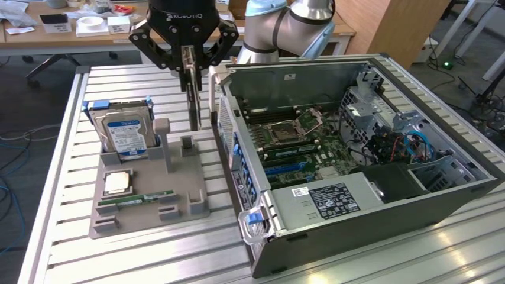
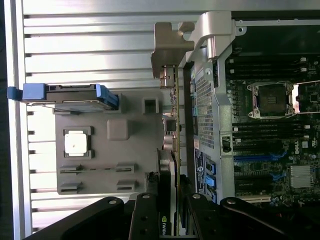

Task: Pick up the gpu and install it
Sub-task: 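Pick up the gpu and move the gpu toward the slot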

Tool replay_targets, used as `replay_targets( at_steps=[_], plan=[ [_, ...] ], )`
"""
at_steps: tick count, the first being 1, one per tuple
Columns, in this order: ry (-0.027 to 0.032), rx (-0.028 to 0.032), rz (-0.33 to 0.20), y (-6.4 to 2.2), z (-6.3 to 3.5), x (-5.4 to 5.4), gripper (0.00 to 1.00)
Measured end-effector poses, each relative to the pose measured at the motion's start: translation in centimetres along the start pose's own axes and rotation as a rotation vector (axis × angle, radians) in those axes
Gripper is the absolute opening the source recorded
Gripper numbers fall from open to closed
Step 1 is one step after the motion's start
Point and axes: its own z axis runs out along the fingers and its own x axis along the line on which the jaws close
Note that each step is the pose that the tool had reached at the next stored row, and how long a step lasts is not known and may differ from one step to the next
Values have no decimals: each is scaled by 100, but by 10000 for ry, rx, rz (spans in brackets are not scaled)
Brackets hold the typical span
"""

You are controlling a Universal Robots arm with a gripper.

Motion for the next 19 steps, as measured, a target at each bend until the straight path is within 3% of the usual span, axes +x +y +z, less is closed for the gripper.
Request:
replay_targets(
  at_steps=[19],
  plan=[
    [1, 0, 0, 40, 9, -229, 27]
  ],
)
